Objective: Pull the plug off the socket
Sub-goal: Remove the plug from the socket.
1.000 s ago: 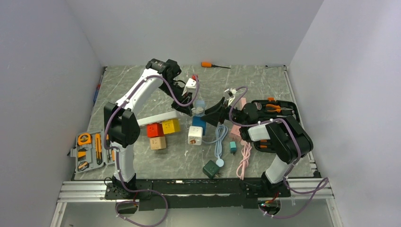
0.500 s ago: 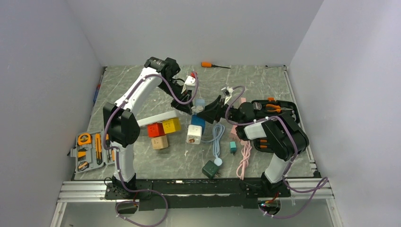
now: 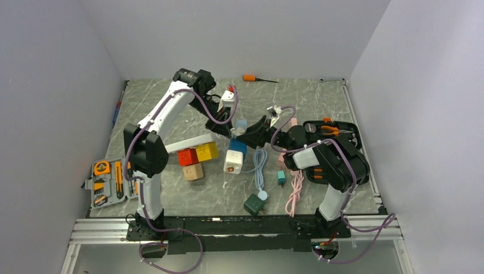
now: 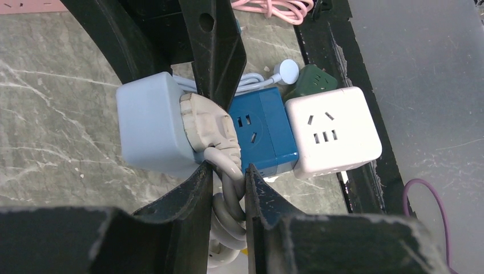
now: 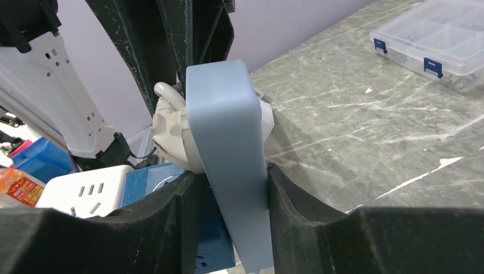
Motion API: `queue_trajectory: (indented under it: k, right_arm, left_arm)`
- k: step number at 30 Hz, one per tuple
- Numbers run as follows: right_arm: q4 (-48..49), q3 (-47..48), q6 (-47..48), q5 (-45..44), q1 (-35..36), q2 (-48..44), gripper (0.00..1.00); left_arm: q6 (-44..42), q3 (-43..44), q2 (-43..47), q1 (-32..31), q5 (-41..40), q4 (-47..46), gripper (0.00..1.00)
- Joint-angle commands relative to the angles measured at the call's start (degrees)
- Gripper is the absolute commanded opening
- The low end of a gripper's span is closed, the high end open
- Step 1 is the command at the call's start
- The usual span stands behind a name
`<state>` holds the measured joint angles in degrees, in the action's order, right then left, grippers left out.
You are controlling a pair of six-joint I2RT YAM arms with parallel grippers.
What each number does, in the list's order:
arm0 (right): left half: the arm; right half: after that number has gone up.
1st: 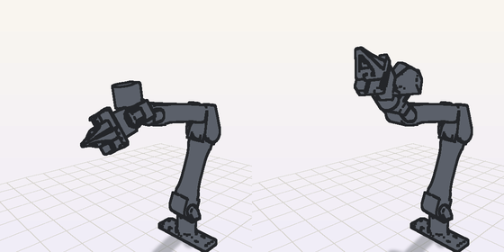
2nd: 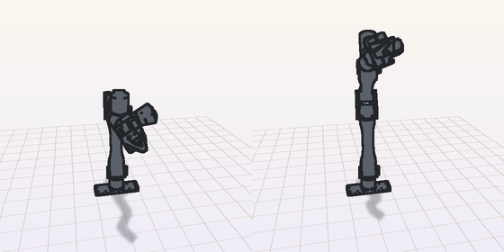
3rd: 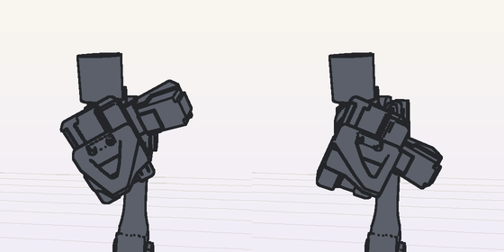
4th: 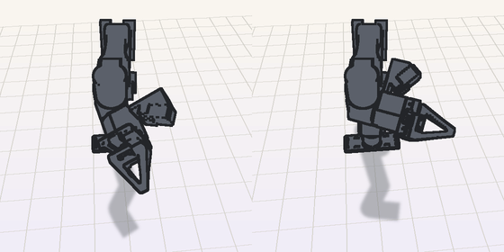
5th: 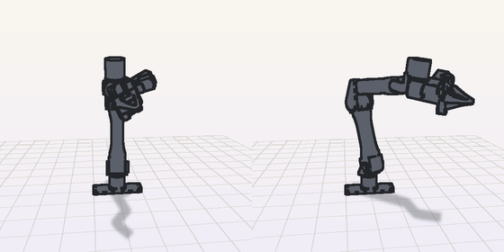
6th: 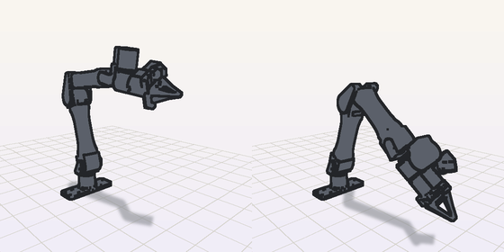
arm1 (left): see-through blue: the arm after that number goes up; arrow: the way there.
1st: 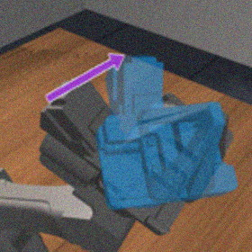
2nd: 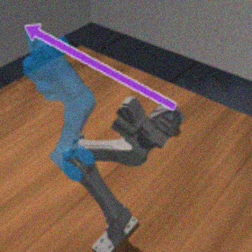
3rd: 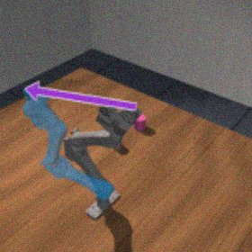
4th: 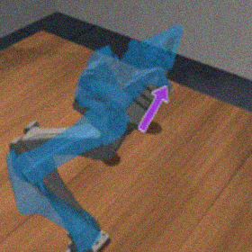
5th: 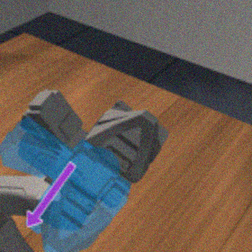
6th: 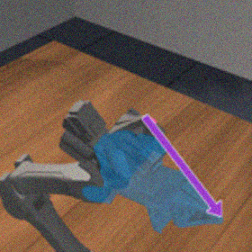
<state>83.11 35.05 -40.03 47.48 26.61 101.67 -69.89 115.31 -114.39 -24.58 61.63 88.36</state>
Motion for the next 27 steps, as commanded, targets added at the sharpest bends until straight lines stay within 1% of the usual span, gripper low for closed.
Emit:
queue_trajectory:
  k: [1, 12, 20, 21, 22, 26, 27]
  right_arm:
    - [6.10, -1.22, -0.15, -0.63, 0.96, -4.27, 0.00]
    - [0.60, -5.82, 2.59, -1.77, 0.90, -15.62, 0.00]
    - [-2.85, -4.18, 2.05, -1.13, 1.23, -17.18, 0.00]
    - [-4.19, -3.70, 2.51, -1.17, 1.46, -17.63, 0.00]
    - [-5.86, -3.24, 3.10, -1.23, 1.81, -18.22, 0.00]
    - [-11.70, -1.74, 5.57, -1.85, 2.75, -20.68, 0.00]
    - [-12.75, -1.57, 6.17, -2.06, 2.94, -21.21, 0.00]
  left_arm:
    - [-1.20, -0.07, 2.90, 0.56, 8.84, 1.79, 0.00]
    - [-1.71, -3.77, 4.71, 2.68, 9.48, 1.82, 0.00]
    - [-0.54, -3.17, 3.75, 0.66, 9.33, 1.53, 0.00]
    - [-0.45, -3.25, 3.48, 0.26, 9.15, 1.54, 0.05]
    - [0.08, -3.17, 3.00, -0.14, 8.92, 1.43, 0.14]
    - [1.55, -1.21, 0.55, -0.99, 8.27, 1.54, 0.59]
    - [1.79, -0.96, 0.26, -1.00, 8.33, 1.15, 0.66]
